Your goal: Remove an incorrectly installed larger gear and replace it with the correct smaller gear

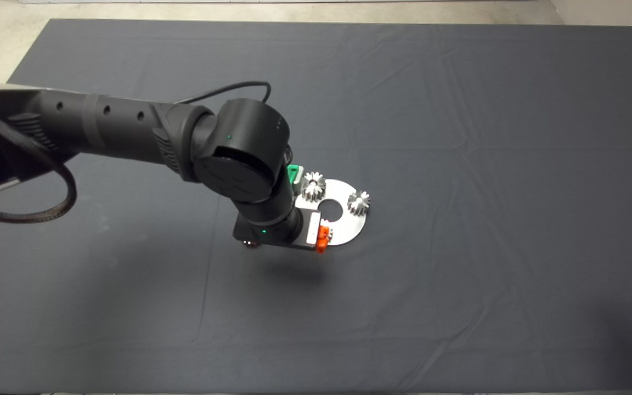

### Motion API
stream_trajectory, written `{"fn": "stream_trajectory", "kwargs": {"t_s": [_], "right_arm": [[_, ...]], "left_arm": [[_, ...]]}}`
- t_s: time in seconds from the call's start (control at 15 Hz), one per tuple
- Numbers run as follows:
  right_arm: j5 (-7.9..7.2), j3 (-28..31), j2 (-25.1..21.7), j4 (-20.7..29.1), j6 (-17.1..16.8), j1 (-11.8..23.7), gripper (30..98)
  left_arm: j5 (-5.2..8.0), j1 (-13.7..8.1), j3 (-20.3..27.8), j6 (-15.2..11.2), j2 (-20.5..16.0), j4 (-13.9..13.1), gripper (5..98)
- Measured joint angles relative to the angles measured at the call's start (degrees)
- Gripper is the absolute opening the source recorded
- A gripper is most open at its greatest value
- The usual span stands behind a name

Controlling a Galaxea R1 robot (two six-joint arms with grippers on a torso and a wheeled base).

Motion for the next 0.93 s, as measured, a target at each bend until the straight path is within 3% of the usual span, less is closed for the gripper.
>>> {"fn": "stream_trajectory", "kwargs": {"t_s": [0.33, 0.67, 0.93], "right_arm": [[0.02, 0.0, 0.02, 0.0, -0.06, 0.16, 73.9], [0.0, 0.01, -0.01, 0.01, -0.67, 0.16, 73.9], [0.02, 0.01, 0.02, 0.18, -0.85, 0.16, 73.9]], "left_arm": [[0.05, 0.13, -0.32, 4.49, -5.22, 0.89, 97.7], [0.0, 0.17, -1.52, 6.39, -5.88, 2.34, 97.7], [0.0, 3.67, -4.24, 8.38, -5.86, 5.1, 97.7]]}}
